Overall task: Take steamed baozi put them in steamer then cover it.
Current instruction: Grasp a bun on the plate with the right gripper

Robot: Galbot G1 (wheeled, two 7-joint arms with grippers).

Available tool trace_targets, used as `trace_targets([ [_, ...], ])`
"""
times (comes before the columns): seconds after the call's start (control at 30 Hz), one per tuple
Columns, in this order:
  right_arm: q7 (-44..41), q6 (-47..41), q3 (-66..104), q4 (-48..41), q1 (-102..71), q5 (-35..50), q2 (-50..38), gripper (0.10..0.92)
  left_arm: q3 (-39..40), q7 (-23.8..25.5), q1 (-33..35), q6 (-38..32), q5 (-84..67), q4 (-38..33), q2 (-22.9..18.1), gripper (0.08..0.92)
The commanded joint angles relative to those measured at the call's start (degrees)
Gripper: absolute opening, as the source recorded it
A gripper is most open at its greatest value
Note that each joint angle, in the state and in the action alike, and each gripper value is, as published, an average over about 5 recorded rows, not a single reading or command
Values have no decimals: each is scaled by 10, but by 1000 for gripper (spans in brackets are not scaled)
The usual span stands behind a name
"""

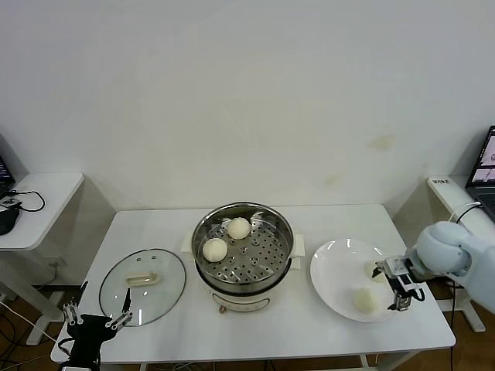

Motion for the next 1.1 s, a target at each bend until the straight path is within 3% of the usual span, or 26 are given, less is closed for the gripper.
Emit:
trace_targets([
  [0.03, 16, 1, 70, -43, -102, -27, 29, 823, -4, 0, 3, 0, 1, 1, -1, 823],
  [0.6, 39, -3, 58, -103, -96, -37, 90, 803, -12, 0, 5, 0, 1, 5, -9, 823],
  [1.1, 18, -8, 50, -104, -72, -30, 94, 625, -12, 0, 6, 0, 1, 2, -13, 823],
])
